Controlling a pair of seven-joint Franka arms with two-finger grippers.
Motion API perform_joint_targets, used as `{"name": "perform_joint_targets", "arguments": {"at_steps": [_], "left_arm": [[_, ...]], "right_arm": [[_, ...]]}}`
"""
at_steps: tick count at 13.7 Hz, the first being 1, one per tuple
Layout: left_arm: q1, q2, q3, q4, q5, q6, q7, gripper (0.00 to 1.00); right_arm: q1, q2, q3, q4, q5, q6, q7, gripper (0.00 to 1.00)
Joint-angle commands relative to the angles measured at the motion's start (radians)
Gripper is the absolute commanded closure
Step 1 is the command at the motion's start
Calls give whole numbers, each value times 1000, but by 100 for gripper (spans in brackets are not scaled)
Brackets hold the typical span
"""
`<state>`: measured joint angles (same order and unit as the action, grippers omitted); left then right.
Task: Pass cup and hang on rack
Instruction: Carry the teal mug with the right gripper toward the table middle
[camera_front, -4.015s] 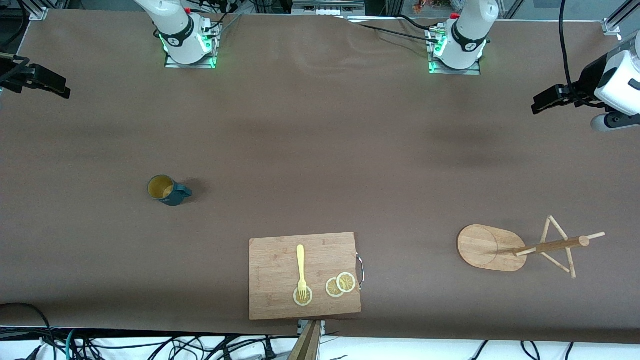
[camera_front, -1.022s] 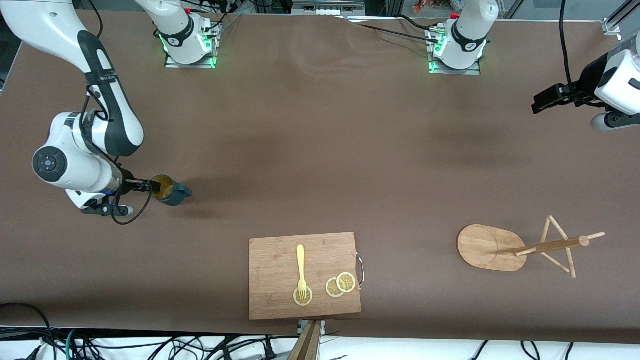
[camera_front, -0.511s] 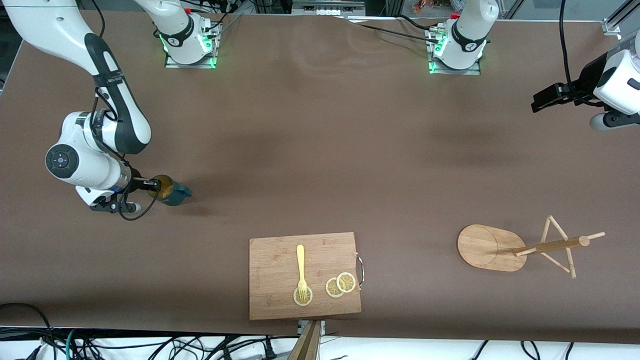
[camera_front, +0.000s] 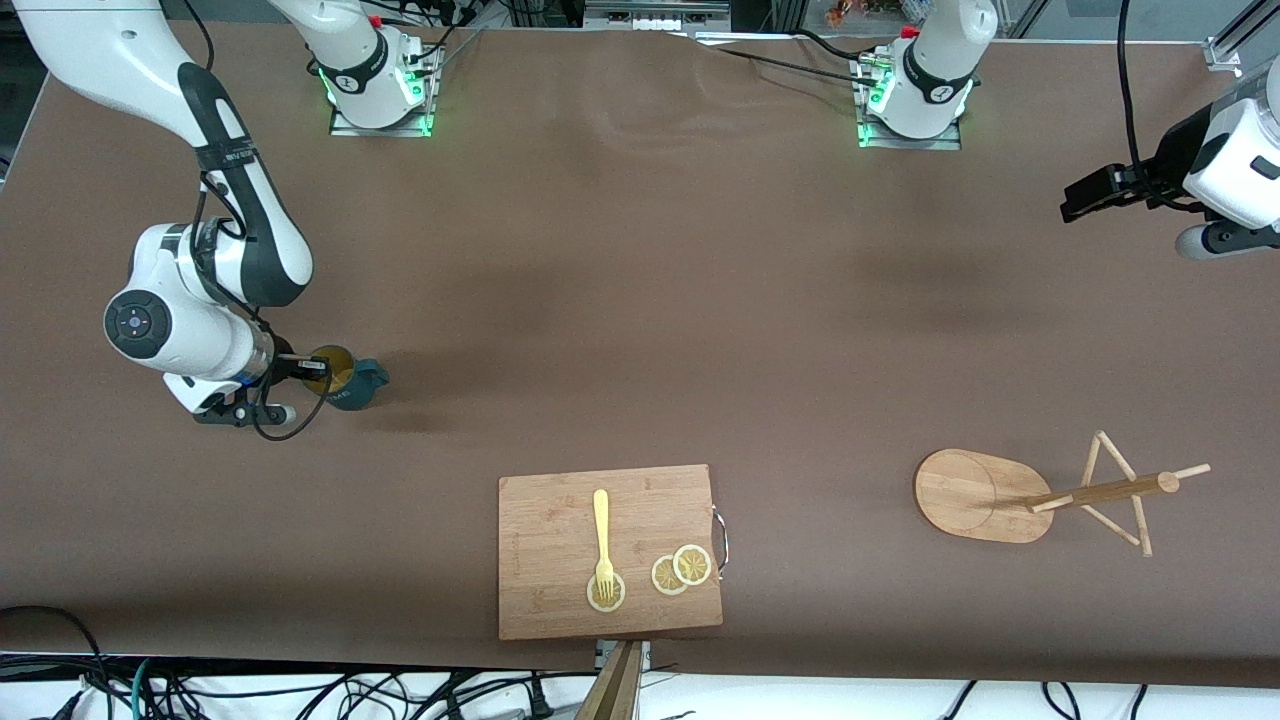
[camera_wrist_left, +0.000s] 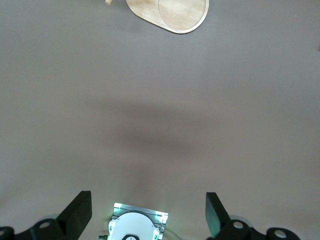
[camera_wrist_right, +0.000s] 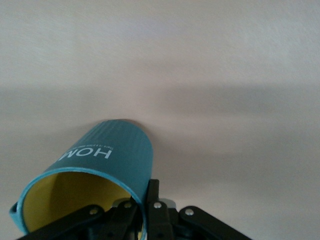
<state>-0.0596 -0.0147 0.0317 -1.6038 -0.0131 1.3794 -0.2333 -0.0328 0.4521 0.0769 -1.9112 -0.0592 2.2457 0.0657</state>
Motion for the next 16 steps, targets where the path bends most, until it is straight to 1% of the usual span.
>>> {"name": "perform_joint_targets", "arguments": {"at_steps": [1,3,4,7,11,14,16], "left_arm": [[-2,2,-1,25,18,-26,19,0],[-2,2,-1,25,18,-26,19,0],[-2,2,-1,25,18,-26,19,0],[-2,2,1,25,16,-26,19,0],[-2,2,1,38,12,-25,18,0],[-2,2,1,36,13,-25,17,0],[-2,4,1,36,15,-25,19,0]], "right_arm": [[1,-26,91,63,12,-84,11,100],[25,-23,171,141,12,-159,57,100],[66,-16,179,171,12,-176,113,100],[248,11,178,239,4,-178,380,100],[420,108,179,371,10,-178,707,100],[563,219,178,521,7,-178,914,100],[628,301,178,612,6,-176,1011,100]]}}
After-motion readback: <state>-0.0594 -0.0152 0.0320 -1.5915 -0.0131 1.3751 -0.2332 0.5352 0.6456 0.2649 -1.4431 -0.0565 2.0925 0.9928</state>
